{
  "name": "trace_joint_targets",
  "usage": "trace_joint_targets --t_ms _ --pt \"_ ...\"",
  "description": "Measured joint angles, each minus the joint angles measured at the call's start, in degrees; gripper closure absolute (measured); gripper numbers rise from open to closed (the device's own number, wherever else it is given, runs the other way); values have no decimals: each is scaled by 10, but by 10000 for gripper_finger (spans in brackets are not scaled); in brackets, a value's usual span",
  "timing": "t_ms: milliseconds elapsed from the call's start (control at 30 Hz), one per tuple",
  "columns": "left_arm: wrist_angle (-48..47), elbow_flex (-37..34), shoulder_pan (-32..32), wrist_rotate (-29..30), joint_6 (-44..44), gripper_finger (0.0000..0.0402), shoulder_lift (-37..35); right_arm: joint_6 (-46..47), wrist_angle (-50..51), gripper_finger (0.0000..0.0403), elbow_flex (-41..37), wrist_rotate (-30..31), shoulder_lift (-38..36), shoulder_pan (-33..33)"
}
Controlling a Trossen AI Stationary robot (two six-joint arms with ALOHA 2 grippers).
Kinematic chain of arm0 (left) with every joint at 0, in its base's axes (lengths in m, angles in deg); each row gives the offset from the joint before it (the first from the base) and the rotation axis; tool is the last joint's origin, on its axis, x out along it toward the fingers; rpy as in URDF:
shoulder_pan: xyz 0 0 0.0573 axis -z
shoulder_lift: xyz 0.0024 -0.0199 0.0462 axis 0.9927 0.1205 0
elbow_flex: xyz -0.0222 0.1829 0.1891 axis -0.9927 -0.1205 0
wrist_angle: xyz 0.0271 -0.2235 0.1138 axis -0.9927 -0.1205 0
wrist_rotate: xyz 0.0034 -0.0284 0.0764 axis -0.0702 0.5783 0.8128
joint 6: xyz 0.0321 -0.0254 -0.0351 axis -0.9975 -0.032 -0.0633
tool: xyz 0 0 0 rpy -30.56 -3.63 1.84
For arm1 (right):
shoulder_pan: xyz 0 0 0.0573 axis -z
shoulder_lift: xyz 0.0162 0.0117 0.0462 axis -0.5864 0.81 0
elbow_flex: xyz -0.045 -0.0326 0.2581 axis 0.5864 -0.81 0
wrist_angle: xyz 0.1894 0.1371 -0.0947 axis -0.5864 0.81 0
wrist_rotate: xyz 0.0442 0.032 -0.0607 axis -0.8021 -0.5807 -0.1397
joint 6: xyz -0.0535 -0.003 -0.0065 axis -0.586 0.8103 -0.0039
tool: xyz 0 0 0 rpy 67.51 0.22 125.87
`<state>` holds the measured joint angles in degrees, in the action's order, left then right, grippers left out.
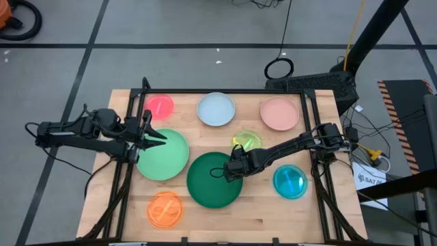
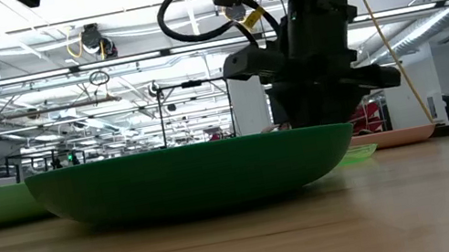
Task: Stack plastic plates
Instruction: Stack the darkgreen plate on top of the light green plate
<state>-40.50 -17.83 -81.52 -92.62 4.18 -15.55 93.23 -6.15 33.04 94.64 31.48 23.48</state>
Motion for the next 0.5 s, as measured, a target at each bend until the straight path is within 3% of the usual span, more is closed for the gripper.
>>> trace_joint_targets --t_ms 267,500 --pt "0 0 0 0 4 319 0 8 -3 382 0 0 -1 0" --pt "0 0 0 0 9 319 0 9 -3 389 1 -2 -2 1"
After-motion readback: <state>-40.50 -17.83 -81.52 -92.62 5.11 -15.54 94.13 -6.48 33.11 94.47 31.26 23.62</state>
